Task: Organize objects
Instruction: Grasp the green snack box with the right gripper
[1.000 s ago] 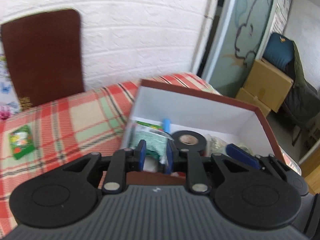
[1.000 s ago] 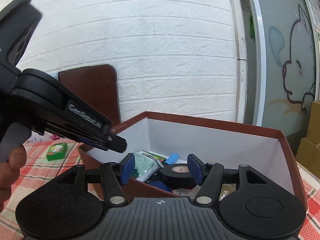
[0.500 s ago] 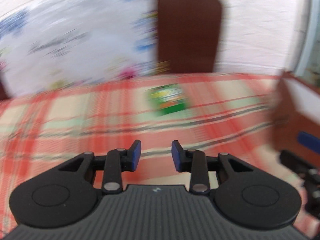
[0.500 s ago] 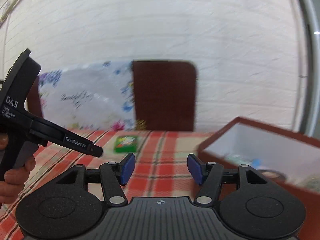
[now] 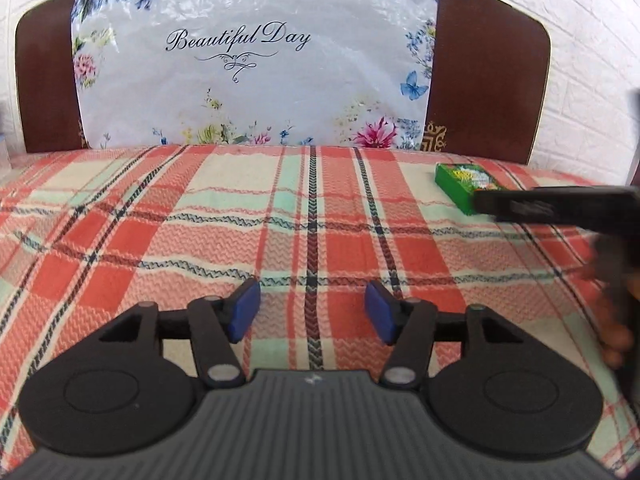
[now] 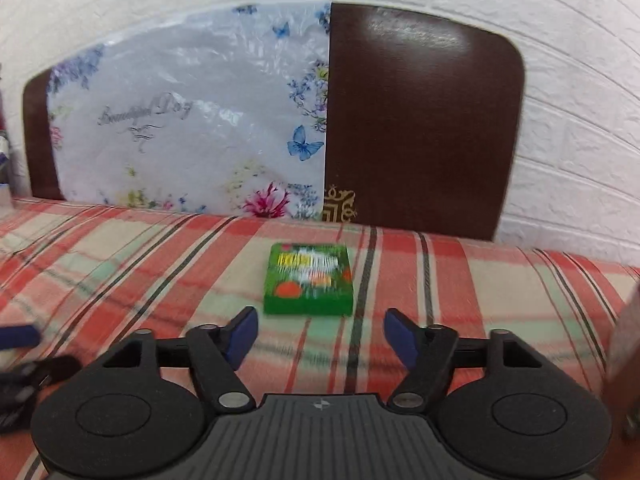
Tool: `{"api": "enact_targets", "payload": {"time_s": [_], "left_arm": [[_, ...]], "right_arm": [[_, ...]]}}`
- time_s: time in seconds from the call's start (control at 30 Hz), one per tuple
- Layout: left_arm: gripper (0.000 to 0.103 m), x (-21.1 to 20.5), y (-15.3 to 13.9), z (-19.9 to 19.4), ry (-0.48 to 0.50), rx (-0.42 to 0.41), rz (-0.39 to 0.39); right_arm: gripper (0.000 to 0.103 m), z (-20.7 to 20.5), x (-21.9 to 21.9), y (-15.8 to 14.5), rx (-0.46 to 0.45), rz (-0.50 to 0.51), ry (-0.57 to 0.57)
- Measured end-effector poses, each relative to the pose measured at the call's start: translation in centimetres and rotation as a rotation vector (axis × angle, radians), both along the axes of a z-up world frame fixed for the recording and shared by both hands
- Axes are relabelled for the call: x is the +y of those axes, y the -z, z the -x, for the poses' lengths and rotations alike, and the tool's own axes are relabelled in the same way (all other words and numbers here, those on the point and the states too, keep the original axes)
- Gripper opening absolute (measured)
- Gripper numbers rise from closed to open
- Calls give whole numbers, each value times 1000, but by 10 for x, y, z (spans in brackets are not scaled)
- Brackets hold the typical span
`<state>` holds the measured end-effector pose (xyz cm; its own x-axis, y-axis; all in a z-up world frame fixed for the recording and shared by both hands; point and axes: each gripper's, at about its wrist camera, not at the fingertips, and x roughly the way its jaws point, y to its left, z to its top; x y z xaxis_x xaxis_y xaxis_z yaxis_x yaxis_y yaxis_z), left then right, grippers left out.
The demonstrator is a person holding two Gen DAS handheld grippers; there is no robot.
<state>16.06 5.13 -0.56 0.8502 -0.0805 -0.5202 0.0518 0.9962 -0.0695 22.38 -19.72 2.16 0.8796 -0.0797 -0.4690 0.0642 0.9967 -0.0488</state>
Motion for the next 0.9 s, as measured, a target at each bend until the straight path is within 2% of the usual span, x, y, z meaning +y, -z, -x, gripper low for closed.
{"api": "enact_targets", "payload": {"time_s": [0.07,0.13,0.17,0.2,0.37,0.47,0.63,0.83,0.87,0.9], "left_arm": [[61,1,1,1,2,-2,12],[62,3,3,-1,4,-3,30],[63,4,3,-1,4,-3,37],[63,4,3,-2,4,-3,40],[64,2,3,-2,4,-1,27],[65,0,3,-2,6,2,12],[69,-6,3,-3,11,11,-33],[73,-20,-3,-5,-4,54,-131],[71,-24,-8,-3,-17,84,-124],[67,-26,-14,0,-8,123,-78]], "right_arm": [[77,-27,1,3,24,-5,1],[73,-51,1,11,73,-17,7],[67,-56,1,13,70,-23,12],[60,-57,1,12,65,-22,12],[59,-39,6,14,69,0,-3],[59,-13,8,15,78,10,-20],[59,53,2,17,99,-12,-37],[59,137,-11,18,121,-9,-16],[59,149,-14,19,124,-12,-4],[60,159,-17,19,125,-17,10]]}}
